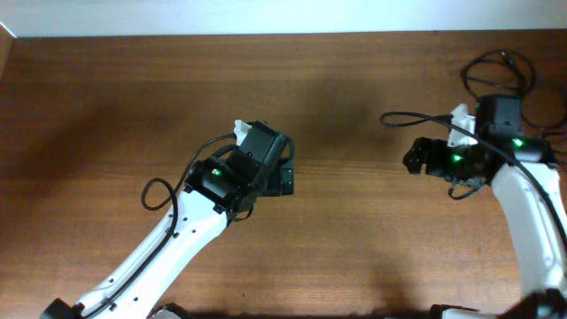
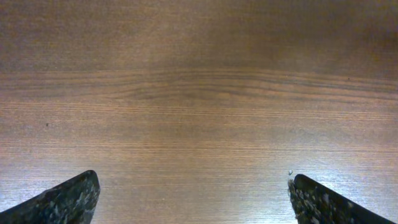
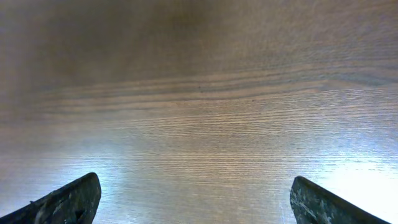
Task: Untangle cables
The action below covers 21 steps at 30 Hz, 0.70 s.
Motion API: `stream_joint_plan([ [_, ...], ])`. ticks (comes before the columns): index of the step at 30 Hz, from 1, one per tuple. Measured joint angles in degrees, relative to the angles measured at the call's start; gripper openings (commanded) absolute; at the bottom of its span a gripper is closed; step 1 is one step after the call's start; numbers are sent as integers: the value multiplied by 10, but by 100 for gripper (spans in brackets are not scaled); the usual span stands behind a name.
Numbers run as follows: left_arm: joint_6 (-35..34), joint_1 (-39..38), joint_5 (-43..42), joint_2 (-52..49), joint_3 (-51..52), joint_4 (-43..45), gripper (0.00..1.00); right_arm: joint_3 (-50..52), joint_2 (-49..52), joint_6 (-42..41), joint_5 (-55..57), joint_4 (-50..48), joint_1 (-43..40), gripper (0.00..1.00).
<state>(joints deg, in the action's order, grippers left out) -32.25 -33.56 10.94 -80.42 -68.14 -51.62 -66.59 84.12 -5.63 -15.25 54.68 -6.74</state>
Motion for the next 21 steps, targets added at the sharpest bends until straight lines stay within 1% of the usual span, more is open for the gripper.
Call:
stream_joint_plan([
  [4,0,0,0,0,0,0,99,0,88,3,9,1,7,96],
  [7,0,0,0,0,0,0,99,0,124,3,11,7,7,96],
  [21,0,0,0,0,0,0,99,0,126,2,11,10,7,98],
])
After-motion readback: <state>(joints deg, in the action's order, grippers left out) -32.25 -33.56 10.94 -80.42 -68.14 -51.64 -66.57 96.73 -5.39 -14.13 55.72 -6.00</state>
